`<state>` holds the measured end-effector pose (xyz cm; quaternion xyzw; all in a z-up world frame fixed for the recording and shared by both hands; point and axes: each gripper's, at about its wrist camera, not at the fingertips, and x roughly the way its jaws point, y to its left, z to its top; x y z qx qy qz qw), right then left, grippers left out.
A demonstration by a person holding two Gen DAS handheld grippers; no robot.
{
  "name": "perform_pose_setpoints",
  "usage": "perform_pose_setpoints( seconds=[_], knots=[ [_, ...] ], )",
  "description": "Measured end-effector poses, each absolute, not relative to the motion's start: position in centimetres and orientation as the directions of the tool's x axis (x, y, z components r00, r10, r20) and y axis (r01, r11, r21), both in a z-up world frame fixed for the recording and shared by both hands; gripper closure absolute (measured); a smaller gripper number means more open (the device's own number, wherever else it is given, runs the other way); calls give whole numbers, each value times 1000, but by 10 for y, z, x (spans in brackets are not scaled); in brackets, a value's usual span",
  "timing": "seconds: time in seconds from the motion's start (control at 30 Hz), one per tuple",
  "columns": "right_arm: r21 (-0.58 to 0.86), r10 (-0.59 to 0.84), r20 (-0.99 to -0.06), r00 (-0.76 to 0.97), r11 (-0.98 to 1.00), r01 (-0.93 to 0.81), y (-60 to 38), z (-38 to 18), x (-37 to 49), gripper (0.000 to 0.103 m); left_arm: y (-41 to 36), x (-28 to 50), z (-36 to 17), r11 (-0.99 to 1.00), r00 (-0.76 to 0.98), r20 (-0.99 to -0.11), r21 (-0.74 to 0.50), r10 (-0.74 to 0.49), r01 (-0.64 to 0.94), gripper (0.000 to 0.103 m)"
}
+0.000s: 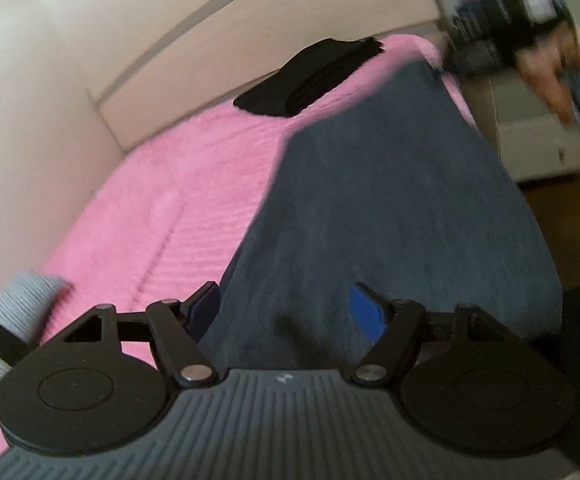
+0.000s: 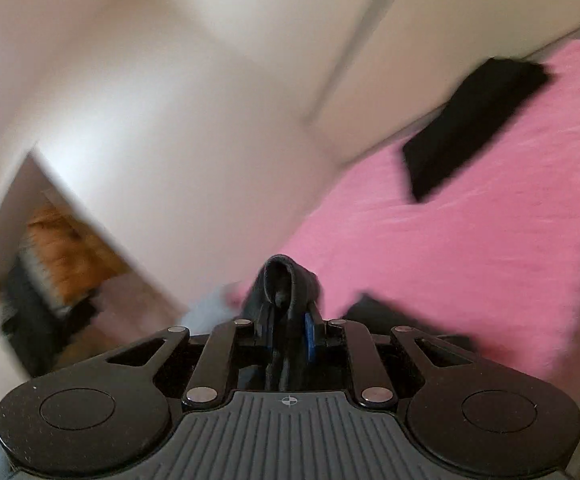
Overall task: Fold clothes
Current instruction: 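Fold the held jeans end over onto the stack and release both grippers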
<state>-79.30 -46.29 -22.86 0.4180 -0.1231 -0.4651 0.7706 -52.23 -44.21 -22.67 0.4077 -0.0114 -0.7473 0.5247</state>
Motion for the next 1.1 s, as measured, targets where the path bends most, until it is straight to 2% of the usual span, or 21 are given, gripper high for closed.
perform_pose_setpoints(
  seconds=[0.13, 0.23, 0.43, 0.53, 0.57, 0.63, 0.67, 0.7, 0.97, 1.1],
  knots=[
    [753, -800, -293, 523, 143, 642, -468, -243, -796, 89, -460, -506, -221, -421, -129, -636, 333, -761, 844, 35],
    [744, -780, -362, 511, 88, 662, -471, -254, -798, 89, -477, -501, -230, -405, -124, -660, 292, -741, 866, 37],
    [748, -785, -361, 503, 78, 659, -464, -275, -806, 89, -502, -494, -272, -378, -77, -697, 289, -713, 880, 36],
    [749, -794, -365, 487, 60, 660, -456, -268, -808, 89, -503, -489, -273, -362, -69, -698, 282, -712, 888, 33],
    [735, -800, -375, 469, 52, 676, -452, -264, -808, 87, -503, -488, -272, -356, -65, -699, 280, -712, 892, 33],
    [709, -819, -382, 428, 38, 704, -440, -255, -809, 61, -497, -488, -267, -337, -43, -690, 296, -722, 894, 35],
    [701, -827, -377, 417, 39, 712, -433, -252, -809, 39, -490, -489, -263, -335, -50, -682, 293, -729, 895, 38],
    [694, -834, -370, 410, 44, 718, -425, -248, -810, 35, -483, -490, -259, -335, -58, -674, 289, -736, 897, 41],
    [689, -751, -399, 526, 133, 713, -395, -249, -789, 35, -388, -535, -242, -481, -232, -597, 299, -768, 824, 39],
    [688, -701, -414, 581, 177, 704, -381, -250, -778, 35, -347, -573, -253, -580, -300, -574, 400, -762, 710, 26]
  ],
)
